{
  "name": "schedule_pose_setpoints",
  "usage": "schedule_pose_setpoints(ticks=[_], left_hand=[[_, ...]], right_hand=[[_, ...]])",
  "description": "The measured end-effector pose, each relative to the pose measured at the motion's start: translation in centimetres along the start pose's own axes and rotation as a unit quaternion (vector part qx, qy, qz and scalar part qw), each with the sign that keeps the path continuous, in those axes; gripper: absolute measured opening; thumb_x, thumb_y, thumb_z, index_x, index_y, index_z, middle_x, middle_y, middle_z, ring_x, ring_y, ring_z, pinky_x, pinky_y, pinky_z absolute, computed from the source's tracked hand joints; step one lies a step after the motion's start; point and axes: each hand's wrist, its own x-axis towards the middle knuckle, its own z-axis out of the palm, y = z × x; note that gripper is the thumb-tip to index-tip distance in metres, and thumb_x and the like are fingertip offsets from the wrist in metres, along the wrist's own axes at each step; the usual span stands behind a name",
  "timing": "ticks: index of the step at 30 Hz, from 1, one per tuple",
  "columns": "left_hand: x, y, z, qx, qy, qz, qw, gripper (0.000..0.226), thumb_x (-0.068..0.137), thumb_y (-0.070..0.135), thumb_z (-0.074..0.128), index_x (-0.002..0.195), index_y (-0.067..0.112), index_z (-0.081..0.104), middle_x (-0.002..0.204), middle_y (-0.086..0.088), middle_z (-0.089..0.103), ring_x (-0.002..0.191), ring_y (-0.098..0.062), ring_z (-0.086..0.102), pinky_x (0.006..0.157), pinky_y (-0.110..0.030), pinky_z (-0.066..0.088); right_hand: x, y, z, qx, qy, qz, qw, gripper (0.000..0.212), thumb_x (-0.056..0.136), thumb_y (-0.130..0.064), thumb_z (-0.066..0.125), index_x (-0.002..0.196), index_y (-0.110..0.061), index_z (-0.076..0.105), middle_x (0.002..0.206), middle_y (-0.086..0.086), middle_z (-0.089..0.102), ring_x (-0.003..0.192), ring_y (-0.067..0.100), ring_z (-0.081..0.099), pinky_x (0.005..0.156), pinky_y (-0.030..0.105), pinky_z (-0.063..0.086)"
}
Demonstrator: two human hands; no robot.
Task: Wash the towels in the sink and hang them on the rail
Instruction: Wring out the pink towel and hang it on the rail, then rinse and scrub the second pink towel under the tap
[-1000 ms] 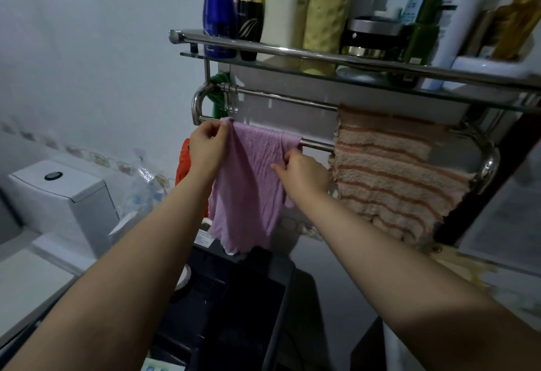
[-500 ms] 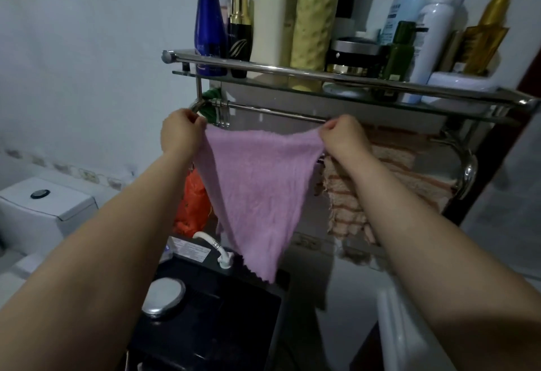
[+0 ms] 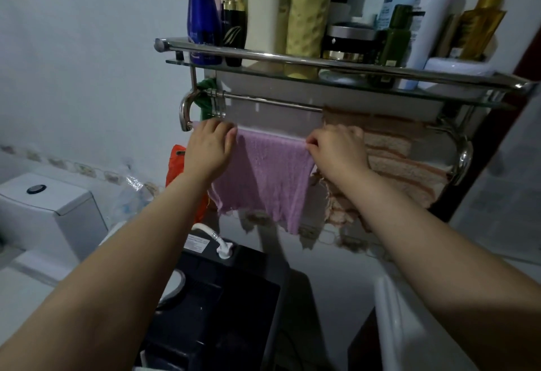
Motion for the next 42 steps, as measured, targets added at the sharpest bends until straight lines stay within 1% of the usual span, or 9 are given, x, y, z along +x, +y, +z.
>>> schedule_pose_setpoints(ticks=[5,8,11,16,18,23,29,37,42], left_hand=[[0.9,1.2,-0.1,-0.026,-0.019,-0.056,0.998,0.041,0.100,0.039,0.037,0.115,0.011,0.063,0.116,-0.016,0.060,0.112,-0.033,0.050,0.096,-0.042,0.037],[-0.4,4.8,-0.2,-0.047,0.029,-0.008,0.998,0.035,0.092,0.033,0.045,0.112,0.011,0.063,0.115,-0.012,0.060,0.108,-0.030,0.054,0.092,-0.040,0.042],[-2.7,10.7,-0.3,-0.160,0.079,0.072,0.981,0.026,0.086,0.021,0.050,0.104,0.007,0.063,0.103,-0.011,0.062,0.090,-0.027,0.060,0.073,-0.036,0.049],[-7.0,20.7,0.7,-0.320,-0.087,0.122,0.935,0.019,0.092,0.024,0.056,0.109,0.017,0.060,0.097,0.007,0.063,0.080,-0.005,0.060,0.070,-0.026,0.053],[-8.6,23.9,2.0,-0.327,-0.151,0.148,0.921,0.017,0.091,0.025,0.056,0.107,0.020,0.061,0.090,0.009,0.063,0.075,-0.005,0.060,0.068,-0.029,0.053],[-13.1,32.5,6.5,-0.308,-0.273,0.146,0.900,0.013,0.090,0.027,0.057,0.101,0.023,0.063,0.079,0.016,0.057,0.069,-0.010,0.060,0.064,-0.033,0.051],[-18.4,43.9,11.4,-0.289,-0.368,0.120,0.876,0.011,0.091,0.030,0.056,0.100,0.029,0.062,0.076,0.020,0.055,0.071,-0.008,0.060,0.067,-0.028,0.048],[-24.6,58.4,17.9,-0.323,-0.419,0.009,0.849,0.007,0.089,0.025,0.057,0.092,0.025,0.064,0.075,0.019,0.059,0.069,-0.012,0.060,0.069,-0.034,0.051],[-27.4,64.2,19.9,-0.330,-0.466,-0.028,0.821,0.007,0.091,0.025,0.055,0.092,0.026,0.062,0.079,0.014,0.062,0.067,-0.012,0.059,0.070,-0.034,0.052]], right_hand=[[-1.2,0.8,1.0,-0.007,0.047,-0.048,0.998,0.025,0.093,-0.025,0.049,0.110,-0.024,0.068,0.111,0.003,0.065,0.110,0.026,0.052,0.095,0.037,0.020],[-2.3,1.5,1.2,0.059,0.084,-0.062,0.993,0.022,0.090,-0.027,0.054,0.105,-0.021,0.070,0.106,0.002,0.066,0.108,0.026,0.054,0.102,0.039,0.023],[-4.5,3.0,0.7,0.131,0.153,-0.066,0.977,0.018,0.083,-0.022,0.057,0.095,-0.019,0.070,0.097,0.001,0.067,0.099,0.026,0.058,0.093,0.039,0.037],[-10.9,8.7,-0.1,0.228,0.163,-0.018,0.960,0.017,0.087,-0.019,0.054,0.097,-0.014,0.068,0.094,0.003,0.066,0.091,0.022,0.060,0.080,0.033,0.047],[-14.4,11.6,-0.1,0.275,0.136,0.032,0.951,0.018,0.089,-0.022,0.055,0.100,-0.016,0.068,0.092,0.002,0.067,0.087,0.018,0.063,0.076,0.029,0.049],[-23.5,20.1,1.9,0.332,-0.004,0.194,0.923,0.013,0.086,-0.034,0.053,0.096,-0.036,0.062,0.071,-0.010,0.068,0.069,0.012,0.065,0.067,0.041,0.054],[-31.6,30.6,2.3,0.326,-0.112,0.266,0.900,0.017,0.089,-0.024,0.055,0.090,-0.041,0.058,0.059,-0.017,0.064,0.062,0.005,0.061,0.066,0.035,0.051],[-39.6,45.1,2.6,0.356,-0.240,0.289,0.856,0.016,0.092,-0.023,0.053,0.087,-0.038,0.054,0.065,-0.010,0.066,0.067,0.004,0.066,0.075,0.037,0.054],[-45.7,53.2,4.8,0.227,-0.287,0.366,0.856,0.014,0.091,-0.024,0.054,0.099,-0.023,0.065,0.101,0.004,0.068,0.093,0.025,0.064,0.080,0.034,0.052]])
